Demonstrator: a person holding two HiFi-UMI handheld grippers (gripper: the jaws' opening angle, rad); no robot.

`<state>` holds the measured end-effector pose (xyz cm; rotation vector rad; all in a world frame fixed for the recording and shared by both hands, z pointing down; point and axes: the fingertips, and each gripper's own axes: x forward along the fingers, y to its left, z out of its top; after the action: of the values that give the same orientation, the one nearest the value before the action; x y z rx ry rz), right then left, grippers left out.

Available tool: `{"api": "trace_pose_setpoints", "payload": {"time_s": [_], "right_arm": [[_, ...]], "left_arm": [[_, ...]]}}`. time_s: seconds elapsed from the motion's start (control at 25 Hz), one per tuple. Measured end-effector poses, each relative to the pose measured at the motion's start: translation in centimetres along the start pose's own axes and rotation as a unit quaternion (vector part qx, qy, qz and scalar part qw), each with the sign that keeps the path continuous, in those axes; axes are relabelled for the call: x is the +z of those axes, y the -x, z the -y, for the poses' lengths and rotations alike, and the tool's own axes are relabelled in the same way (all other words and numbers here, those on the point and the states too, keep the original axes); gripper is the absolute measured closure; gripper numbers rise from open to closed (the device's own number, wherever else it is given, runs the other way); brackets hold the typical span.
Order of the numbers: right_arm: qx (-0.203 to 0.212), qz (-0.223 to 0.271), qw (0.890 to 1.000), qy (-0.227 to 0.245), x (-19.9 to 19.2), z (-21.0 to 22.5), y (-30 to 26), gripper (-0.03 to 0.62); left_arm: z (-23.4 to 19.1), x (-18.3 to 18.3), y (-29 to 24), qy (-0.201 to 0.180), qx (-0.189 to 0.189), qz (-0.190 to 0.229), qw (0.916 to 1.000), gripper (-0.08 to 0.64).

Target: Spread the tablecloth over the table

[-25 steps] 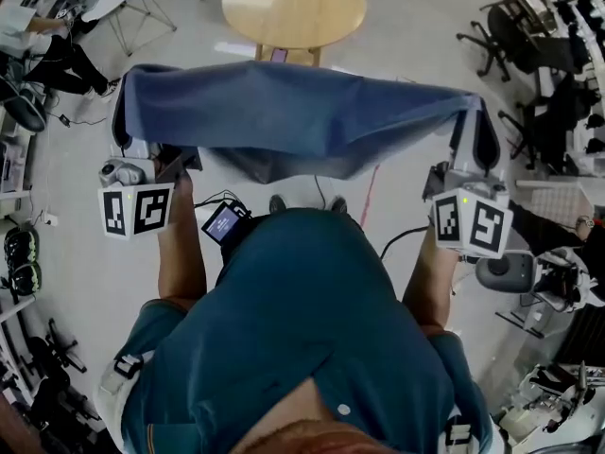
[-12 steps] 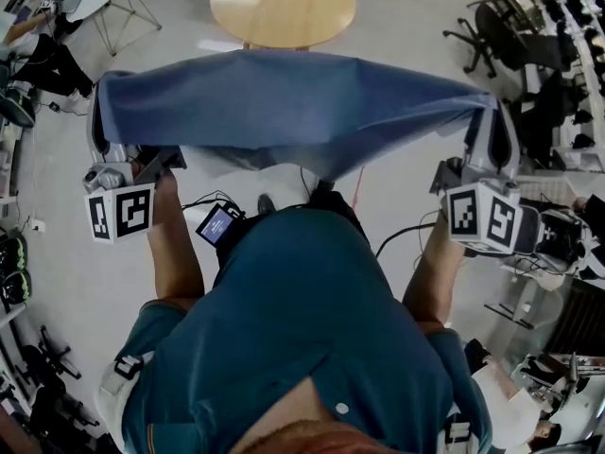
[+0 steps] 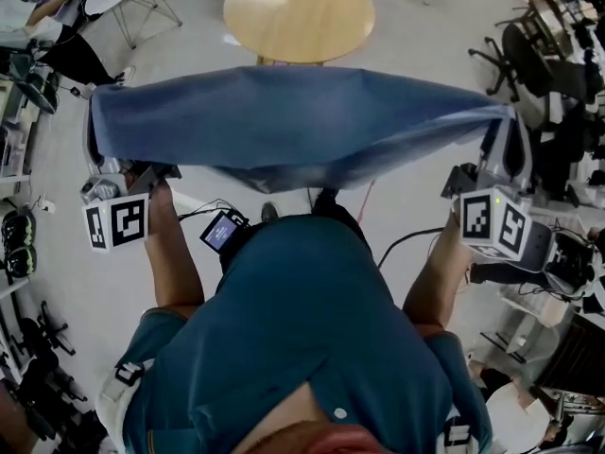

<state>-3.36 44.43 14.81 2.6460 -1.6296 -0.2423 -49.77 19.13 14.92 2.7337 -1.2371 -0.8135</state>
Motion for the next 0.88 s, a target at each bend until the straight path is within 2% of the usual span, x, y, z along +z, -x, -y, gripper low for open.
{"api": "trace_pose_setpoints", "payload": {"time_s": [0.16,0.64,0.88], "right_arm": [[0.012,0.003,1.000,-0.013,-1.3,3.7,-3.6,0.575],[0.053,0.012,0.998,-0.037,-3.9,13.7,-12.6,0.575],[0.076,0.020,0.996,-0.043,-5.0,16.9,-16.7,0.575]], "left_arm": [[2.4,-1.1,-2.9,-0.022,0.013,0.005,0.9997,0.561],[9.0,-3.2,-7.2,-0.074,0.074,0.020,0.9943,0.561],[11.3,-3.2,-9.1,-0.096,0.098,0.030,0.9901,0.561]]}}
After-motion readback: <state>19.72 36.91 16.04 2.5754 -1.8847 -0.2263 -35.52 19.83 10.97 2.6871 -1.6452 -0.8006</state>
